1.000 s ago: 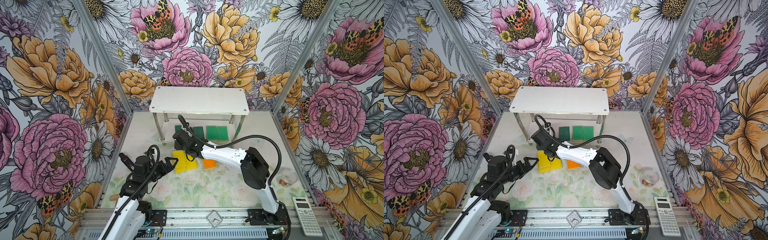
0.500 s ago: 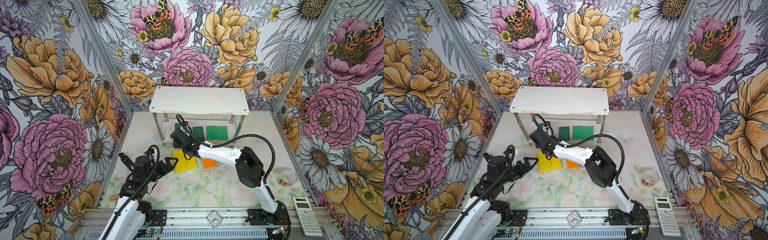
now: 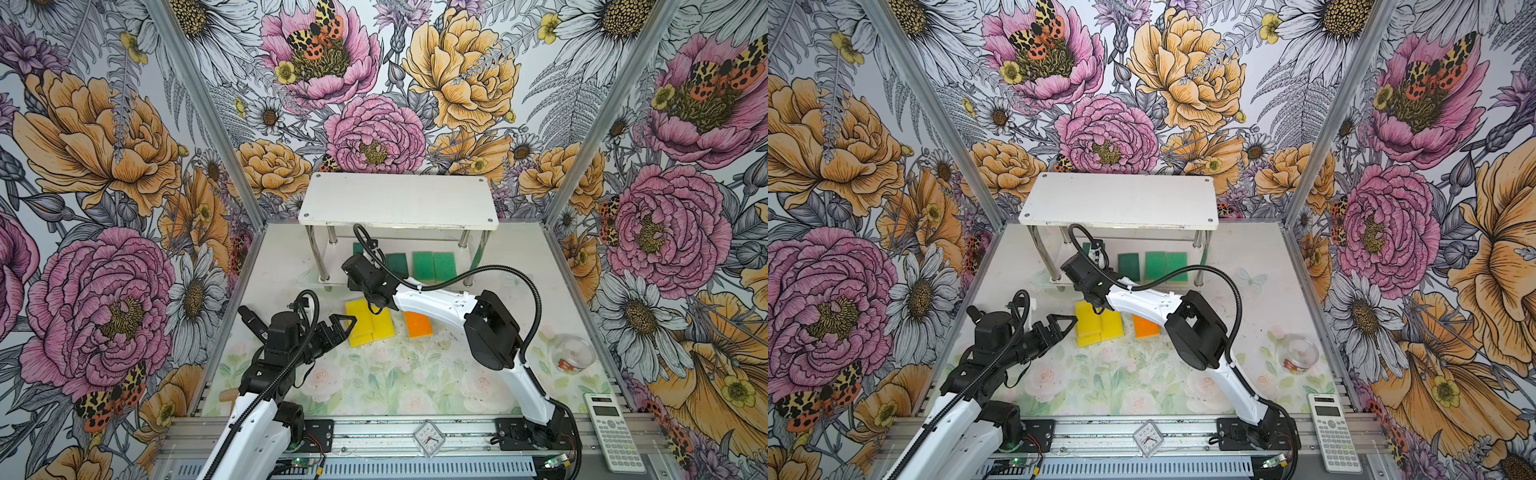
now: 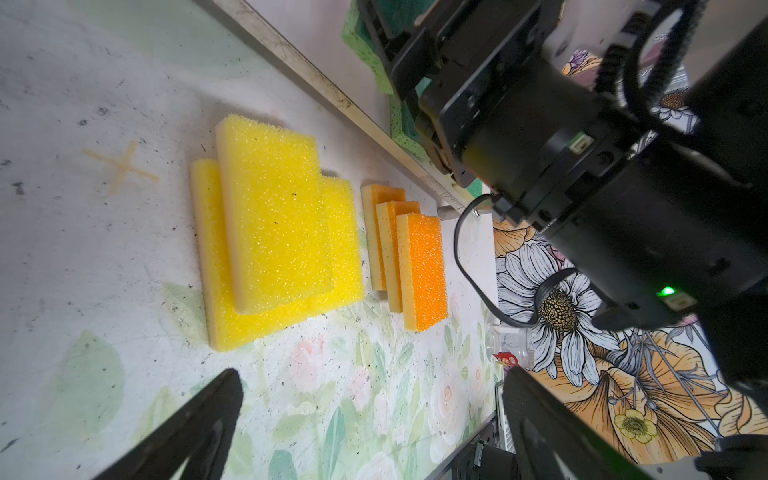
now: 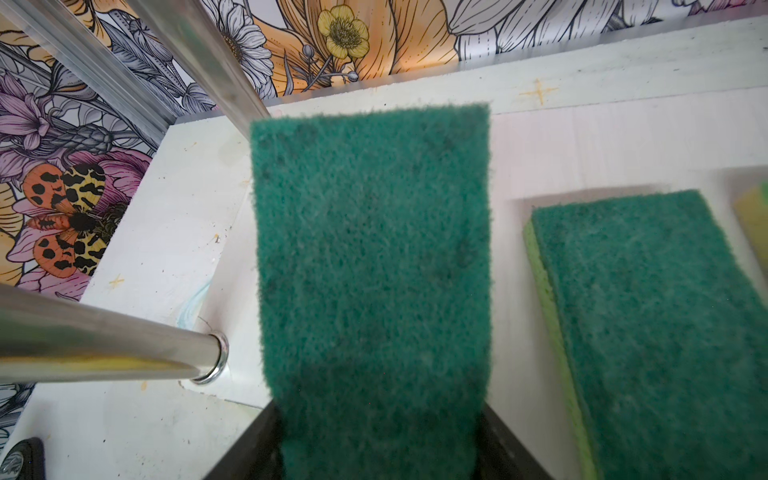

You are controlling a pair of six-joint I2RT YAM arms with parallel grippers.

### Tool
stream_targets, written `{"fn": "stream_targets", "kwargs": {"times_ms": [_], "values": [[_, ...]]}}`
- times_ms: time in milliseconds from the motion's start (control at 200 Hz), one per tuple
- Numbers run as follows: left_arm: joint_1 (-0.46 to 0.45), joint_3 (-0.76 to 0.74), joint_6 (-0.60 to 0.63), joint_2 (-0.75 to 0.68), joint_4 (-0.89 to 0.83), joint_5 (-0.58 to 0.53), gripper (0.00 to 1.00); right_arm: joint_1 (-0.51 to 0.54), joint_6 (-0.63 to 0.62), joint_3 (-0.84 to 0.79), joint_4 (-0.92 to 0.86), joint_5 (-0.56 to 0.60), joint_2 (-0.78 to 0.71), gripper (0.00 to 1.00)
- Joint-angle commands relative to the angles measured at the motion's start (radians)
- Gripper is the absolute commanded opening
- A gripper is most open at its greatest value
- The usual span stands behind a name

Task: Place and organize the cleaning sponges onto the shelf
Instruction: 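Carry the dark green pad with the right gripper into the lower shelf, then lower the dark green pad onto the lower shelf and open the right gripper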

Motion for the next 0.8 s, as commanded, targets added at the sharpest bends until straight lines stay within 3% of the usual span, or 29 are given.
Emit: {"fn": "stream_targets", "kwargs": {"times_ms": [0,796], "values": [[0.005,0.003,0.017,-0.004,0.001,0.011,0.99,-0.009,-0.007,0.04,0.015,0.026,0.042,0.65],[0.006,0.003,0.02,0.004,0.002,0.011,0.99,-0.038,-0.002,0.1,0.003,0.004,0.124,0.67]]}}
